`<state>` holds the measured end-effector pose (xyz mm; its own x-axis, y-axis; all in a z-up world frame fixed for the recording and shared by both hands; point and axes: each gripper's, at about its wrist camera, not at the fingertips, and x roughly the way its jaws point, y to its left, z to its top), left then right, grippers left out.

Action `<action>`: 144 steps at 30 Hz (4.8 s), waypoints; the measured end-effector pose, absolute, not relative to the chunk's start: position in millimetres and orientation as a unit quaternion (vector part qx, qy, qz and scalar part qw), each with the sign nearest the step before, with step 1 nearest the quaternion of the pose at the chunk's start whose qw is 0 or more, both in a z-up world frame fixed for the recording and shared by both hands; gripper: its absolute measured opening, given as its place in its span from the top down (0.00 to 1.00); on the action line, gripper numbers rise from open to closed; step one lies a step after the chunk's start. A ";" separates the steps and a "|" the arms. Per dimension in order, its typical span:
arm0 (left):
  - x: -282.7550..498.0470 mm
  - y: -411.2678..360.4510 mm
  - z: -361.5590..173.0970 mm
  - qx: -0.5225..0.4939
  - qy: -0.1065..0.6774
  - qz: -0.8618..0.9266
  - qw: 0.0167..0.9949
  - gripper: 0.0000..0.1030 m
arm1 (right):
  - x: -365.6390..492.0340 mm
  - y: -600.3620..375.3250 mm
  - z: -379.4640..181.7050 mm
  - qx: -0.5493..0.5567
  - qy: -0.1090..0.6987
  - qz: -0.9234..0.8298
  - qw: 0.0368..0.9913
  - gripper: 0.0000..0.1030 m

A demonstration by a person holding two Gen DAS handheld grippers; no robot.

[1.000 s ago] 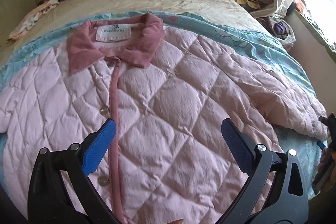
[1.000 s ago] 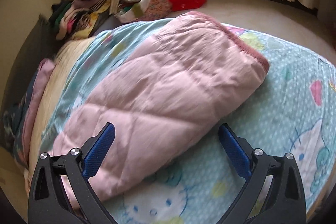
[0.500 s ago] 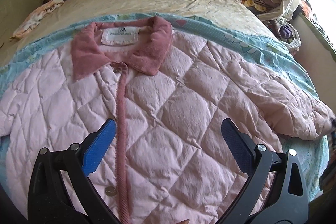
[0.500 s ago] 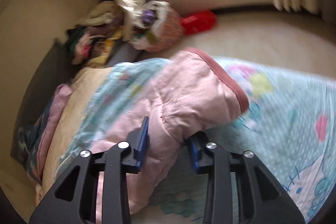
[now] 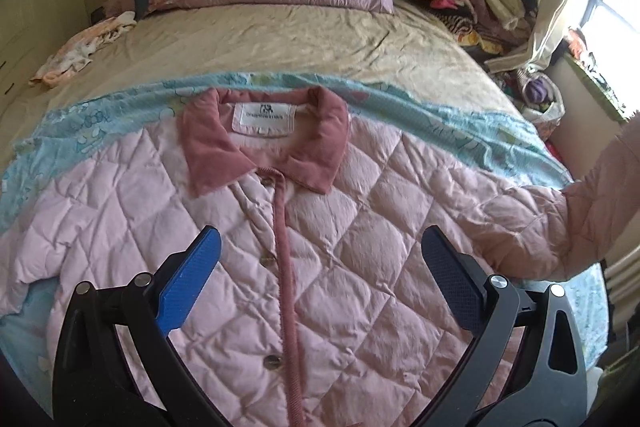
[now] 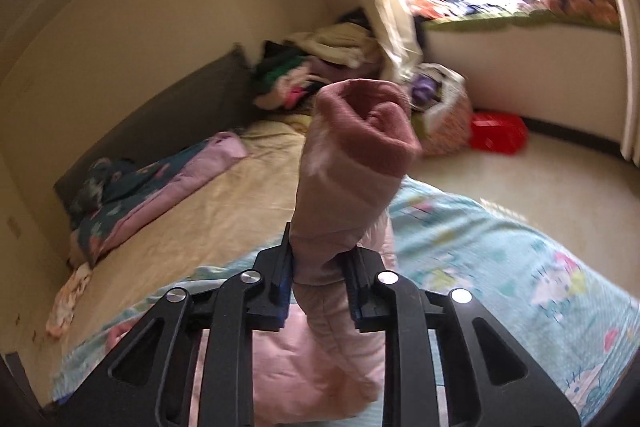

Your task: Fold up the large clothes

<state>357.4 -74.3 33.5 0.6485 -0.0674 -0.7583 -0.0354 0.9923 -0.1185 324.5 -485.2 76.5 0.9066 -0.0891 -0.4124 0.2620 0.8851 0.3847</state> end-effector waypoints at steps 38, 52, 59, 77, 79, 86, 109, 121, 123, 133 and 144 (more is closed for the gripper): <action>320.6 137.8 77.9 -0.221 0.350 0.006 0.910 0.09 | 346.9 -150.0 149.2 0.080 0.177 0.197 0.961 0.83; 315.3 182.0 51.1 -0.259 0.356 0.015 0.898 0.09 | 351.4 -21.9 36.6 0.026 0.291 0.270 0.917 0.83; 320.9 190.4 26.5 -0.290 0.381 0.000 0.878 0.09 | 340.0 22.3 -20.3 0.017 0.353 0.311 0.882 0.76; 349.5 142.5 -78.9 -0.357 0.483 -0.079 0.796 0.33 | 319.2 -92.7 -10.2 0.031 0.376 0.276 0.884 0.19; 350.6 132.2 -77.8 -0.324 0.486 -0.071 0.809 0.60 | 328.0 -123.3 -10.8 0.044 0.382 0.239 0.892 0.21; 351.6 133.4 -35.7 -0.219 0.445 -0.037 0.868 0.89 | 356.4 -197.7 -18.1 0.069 0.393 0.136 0.907 0.21; 341.6 133.9 -62.4 -0.173 0.472 0.017 0.864 0.61 | 367.0 -201.2 -74.3 0.067 0.449 0.092 0.886 0.22; 302.0 121.5 -11.7 -0.150 0.426 0.034 0.892 0.09 | 302.1 -192.3 -30.6 0.095 0.401 0.115 0.904 0.04; 295.6 122.3 -8.6 -0.150 0.424 0.043 0.892 0.09 | 293.9 -189.9 -23.9 0.096 0.395 0.120 0.906 0.04; 258.5 134.3 -1.2 -0.171 0.417 0.057 0.891 0.09 | 264.4 -166.0 4.0 0.083 0.378 0.139 0.912 0.04; 224.6 161.9 6.9 -0.190 0.405 0.076 0.891 0.09 | 245.2 -129.2 31.2 0.064 0.360 0.169 0.916 0.04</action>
